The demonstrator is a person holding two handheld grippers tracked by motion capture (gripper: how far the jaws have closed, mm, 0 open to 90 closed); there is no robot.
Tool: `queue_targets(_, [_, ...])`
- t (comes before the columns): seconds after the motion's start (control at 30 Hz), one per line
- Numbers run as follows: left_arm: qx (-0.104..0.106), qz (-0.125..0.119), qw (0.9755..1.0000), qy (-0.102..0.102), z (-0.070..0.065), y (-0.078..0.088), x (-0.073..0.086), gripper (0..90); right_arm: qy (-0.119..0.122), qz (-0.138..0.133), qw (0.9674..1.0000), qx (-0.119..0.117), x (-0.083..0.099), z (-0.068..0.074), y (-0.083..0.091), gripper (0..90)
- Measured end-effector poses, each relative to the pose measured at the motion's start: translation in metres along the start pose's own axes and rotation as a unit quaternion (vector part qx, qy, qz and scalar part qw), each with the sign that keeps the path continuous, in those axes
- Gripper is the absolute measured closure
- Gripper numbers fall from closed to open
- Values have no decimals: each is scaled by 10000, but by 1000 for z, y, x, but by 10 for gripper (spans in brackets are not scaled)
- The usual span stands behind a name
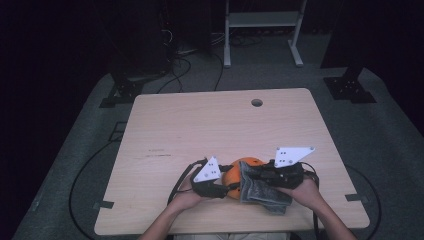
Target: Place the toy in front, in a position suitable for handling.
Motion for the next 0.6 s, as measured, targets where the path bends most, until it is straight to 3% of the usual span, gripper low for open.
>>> queue_targets(0.13, [-1, 56, 9999, -106, -1, 3, 5, 477, -169, -65, 9997, 186, 0, -14, 1, 798])
queue_targets(0.17, [2, 57, 10000, -27, 1, 4, 7, 473, -325, -84, 9988, 370, 5, -24, 5, 798])
queue_targets(0.27, [-4, 28, 10000, 80, 2, 4, 6, 439, -495, -87, 9975, 495, 12, -33, 9, 798])
queue_targets(0.3, [1, -36, 9997, 259, 5, 2, 6, 438, -565, -90, 9966, 588, 16, -37, 11, 798])
queue_targets(0.4, [-40, -19, 9996, 275, 6, 0, 5, 454, -591, -164, 9969, 500, 17, -34, 12, 798])
queue_targets(0.5, [-82, 92, 9996, -264, -1, 1, 3, 469, -399, -214, 9988, 191, 13, -18, 6, 797])
queue_targets(0.6, [-87, 119, 9996, -255, -1, 3, 5, 471, -354, -192, 9989, 244, 11, -18, 4, 797])
Point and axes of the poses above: each handheld gripper's, and its own axes: y roughly backward along the jaws, x roughly out of its underside, z roughly to its left, the point moved 2 cm from there along -y, roughly forward along the jaws, and after that the axes turned 13 degrees about -y, right-handed, at the moved point
